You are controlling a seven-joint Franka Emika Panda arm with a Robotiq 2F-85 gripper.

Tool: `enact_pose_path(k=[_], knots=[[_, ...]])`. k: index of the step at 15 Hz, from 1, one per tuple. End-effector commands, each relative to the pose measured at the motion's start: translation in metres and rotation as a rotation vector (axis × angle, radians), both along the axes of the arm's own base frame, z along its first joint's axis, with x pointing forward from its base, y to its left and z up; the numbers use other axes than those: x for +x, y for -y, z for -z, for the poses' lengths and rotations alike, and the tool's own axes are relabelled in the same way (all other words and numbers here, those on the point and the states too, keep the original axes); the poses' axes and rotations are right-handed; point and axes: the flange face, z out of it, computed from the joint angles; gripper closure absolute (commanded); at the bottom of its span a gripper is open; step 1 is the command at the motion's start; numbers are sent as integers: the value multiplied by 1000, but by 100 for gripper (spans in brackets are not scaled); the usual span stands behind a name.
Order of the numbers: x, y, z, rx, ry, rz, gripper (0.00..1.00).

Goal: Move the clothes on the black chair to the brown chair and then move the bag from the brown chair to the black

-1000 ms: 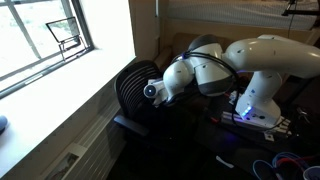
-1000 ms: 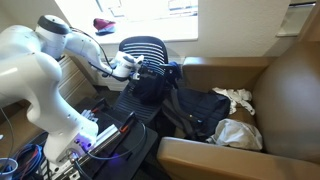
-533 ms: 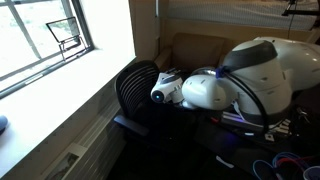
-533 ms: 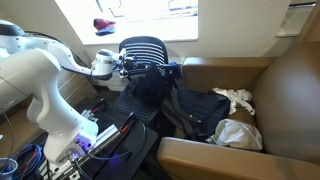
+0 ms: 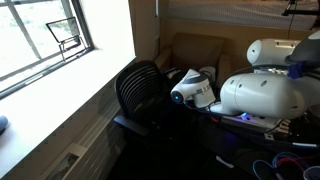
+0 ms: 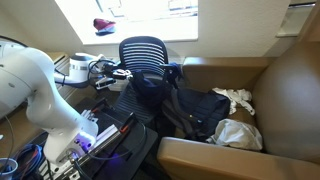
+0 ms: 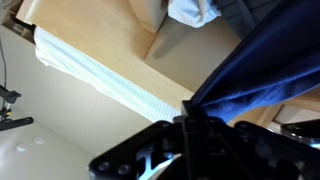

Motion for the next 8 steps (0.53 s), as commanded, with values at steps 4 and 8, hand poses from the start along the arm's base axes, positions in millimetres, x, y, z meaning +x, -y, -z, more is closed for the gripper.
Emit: enact_pose_path(k=[4,8], knots=[[-2,10,-14,59,39,111,99],[-47,83,-50,126,77,268,99]])
